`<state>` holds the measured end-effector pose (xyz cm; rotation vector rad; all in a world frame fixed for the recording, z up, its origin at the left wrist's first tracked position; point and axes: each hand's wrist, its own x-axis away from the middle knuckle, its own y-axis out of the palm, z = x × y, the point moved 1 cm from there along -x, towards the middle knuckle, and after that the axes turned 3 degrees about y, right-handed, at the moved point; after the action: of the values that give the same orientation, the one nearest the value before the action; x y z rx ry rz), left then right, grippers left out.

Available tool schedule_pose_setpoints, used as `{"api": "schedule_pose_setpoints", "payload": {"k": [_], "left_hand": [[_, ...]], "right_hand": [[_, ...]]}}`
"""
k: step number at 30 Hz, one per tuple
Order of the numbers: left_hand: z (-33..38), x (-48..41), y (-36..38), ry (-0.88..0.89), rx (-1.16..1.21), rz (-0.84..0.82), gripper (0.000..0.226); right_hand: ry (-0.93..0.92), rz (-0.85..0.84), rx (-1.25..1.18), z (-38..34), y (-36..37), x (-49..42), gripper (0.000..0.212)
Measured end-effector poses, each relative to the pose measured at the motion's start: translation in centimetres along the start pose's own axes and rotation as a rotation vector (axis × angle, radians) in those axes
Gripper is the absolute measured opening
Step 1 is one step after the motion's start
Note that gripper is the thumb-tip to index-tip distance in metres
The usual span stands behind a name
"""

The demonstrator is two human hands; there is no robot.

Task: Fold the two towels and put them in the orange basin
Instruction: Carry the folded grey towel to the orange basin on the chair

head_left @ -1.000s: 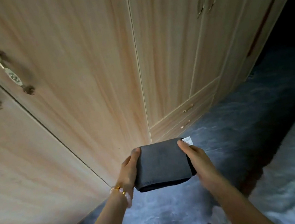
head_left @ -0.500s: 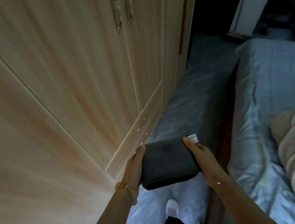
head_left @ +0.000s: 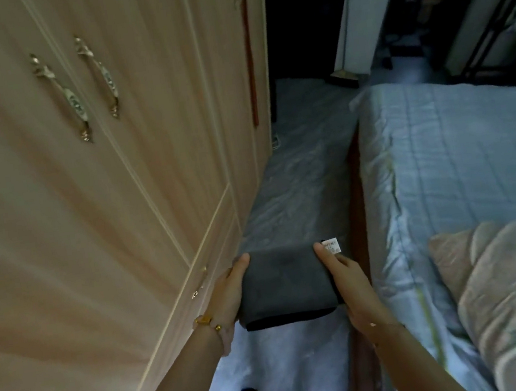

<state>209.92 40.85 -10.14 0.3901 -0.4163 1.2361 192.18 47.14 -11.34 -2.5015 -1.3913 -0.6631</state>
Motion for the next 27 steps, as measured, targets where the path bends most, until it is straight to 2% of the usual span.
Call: {"api": "schedule_pose_setpoints", "payload": {"k": [3,4,8,10,17,22,27], "left_hand": [[1.0,-3.3,1.2,-0.016,-0.054,-0.017,0.064],[1.8,-4.1,2.0,-0.005,-0.059,-0.03,0.06],[4.2,-9.5,5.2,-0.007,-0.041,-0.062,0.024],[5.7,-12.2,6.6,0.002,-0.019,-0.094,0.015],[11.6,-24.4,9.6,-0.02,-0.027,-0.14,0.017],[16.8,-31.7,11.9,-0.05,-0.047,-0.241,0.038],[19.6,-37.8,14.5,-0.069,-0.047,-0.287,0.039]], "right_hand": [[0.009,0.043,-0.041,-1.0,-0.7,-2.6,0.033],[0.012,0.052,-0.056,-1.4,-1.0,-3.4,0.033],[0.018,0.12,-0.092,-2.9,-2.1,-8.1,0.029],[0.026,0.143,-0.104,-3.9,-2.4,-10.8,0.029],[0.067,0.215,-0.092,-9.2,-1.9,-22.3,0.039],[0.038,0.249,-0.104,-14.3,-1.7,-29.0,0.032],[0.047,0.287,-0.141,-17.0,-2.5,-34.8,0.034]]}}
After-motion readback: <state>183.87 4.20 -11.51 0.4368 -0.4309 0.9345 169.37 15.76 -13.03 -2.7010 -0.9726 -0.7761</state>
